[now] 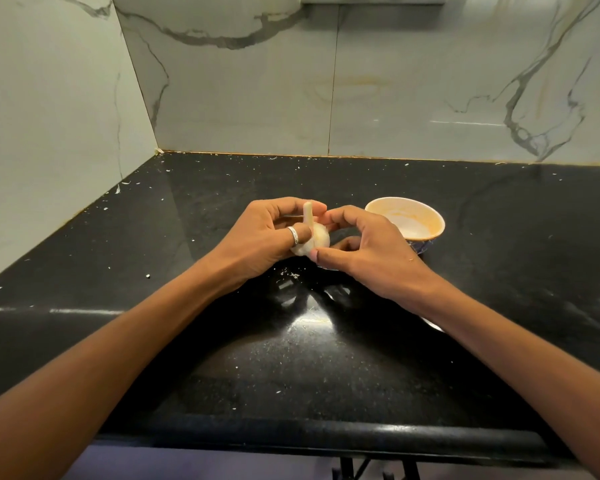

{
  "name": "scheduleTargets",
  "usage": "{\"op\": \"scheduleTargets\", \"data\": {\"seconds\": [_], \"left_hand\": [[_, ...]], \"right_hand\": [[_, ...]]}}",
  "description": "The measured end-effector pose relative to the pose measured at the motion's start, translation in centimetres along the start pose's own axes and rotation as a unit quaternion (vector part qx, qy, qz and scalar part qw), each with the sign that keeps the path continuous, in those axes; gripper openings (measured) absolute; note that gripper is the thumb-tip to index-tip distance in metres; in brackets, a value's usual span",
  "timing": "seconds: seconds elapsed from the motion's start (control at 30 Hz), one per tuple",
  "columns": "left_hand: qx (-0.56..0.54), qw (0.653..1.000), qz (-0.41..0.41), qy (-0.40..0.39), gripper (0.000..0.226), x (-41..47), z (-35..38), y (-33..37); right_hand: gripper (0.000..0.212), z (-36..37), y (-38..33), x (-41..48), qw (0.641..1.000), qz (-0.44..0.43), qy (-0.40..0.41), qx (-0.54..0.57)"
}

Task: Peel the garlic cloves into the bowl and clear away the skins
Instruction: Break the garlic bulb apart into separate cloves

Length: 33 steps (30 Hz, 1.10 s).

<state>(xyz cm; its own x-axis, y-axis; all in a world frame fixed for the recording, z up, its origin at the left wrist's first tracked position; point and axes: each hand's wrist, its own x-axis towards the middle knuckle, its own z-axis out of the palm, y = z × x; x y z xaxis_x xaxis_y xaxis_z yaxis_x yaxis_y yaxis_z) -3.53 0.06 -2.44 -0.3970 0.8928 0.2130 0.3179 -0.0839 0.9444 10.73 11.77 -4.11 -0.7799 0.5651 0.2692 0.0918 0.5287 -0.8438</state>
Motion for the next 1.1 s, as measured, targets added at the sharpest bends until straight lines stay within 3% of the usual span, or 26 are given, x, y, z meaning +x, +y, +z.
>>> {"op": "scheduleTargets", "data": {"seconds": [0.27, 0.57, 1.1], "left_hand": [[0.007, 1.0, 0.028, -0.001, 0.044, 0.0, 0.4, -0.4], [0.201, 0.965, 0.098, 0.138, 0.008, 0.3, 0.3, -1.0], [0.126, 0.982, 0.035, 0.134, 0.015, 0.0, 1.2, -0.1]], "right_hand": [[0.05, 0.2, 0.0, 0.0, 1.0, -0.003, -0.02, -0.02], [0.049, 1.0, 0.6, 0.4, 0.992, -0.031, 0.048, -0.114], [0.052, 1.5, -0.4, -0.4, 0.985, -0.009, 0.086, -0.146]]}}
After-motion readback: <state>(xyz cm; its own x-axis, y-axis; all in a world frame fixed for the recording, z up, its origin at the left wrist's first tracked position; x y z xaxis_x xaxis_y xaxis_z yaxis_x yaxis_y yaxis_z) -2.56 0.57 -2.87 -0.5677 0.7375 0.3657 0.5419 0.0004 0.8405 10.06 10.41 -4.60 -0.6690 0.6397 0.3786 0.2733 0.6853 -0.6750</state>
